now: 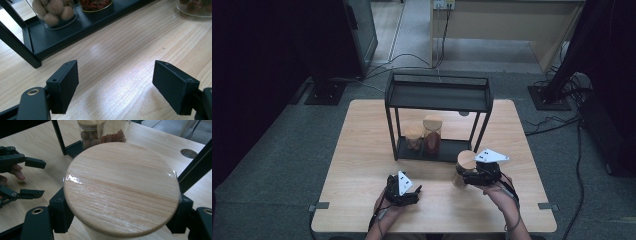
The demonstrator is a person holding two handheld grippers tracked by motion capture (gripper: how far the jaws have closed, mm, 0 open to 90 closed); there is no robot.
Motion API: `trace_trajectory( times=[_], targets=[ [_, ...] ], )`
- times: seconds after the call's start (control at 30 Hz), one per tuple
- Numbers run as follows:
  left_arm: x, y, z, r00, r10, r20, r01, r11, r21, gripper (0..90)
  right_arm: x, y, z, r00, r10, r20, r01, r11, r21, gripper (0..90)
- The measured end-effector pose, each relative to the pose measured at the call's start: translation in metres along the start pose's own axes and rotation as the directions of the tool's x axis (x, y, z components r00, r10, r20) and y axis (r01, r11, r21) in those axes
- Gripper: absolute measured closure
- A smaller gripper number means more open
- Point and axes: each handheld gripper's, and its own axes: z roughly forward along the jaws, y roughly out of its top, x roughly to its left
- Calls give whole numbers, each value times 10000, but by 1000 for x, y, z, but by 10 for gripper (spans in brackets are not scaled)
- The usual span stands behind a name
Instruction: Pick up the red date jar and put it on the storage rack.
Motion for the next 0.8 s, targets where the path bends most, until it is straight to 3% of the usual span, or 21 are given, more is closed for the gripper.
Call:
trace_trajectory(
  times=[0.5,0.8],
  targets=[
    [2,-1,0,10000,-36,52,36,10000,-63,210,3,19,11,9998,-216,44,215,9993,311,247],
    [2,-1,-1,10000,-27,59,27,10000,-62,210,2,23,17,10000,-84,29,83,9992,381,247]
  ],
)
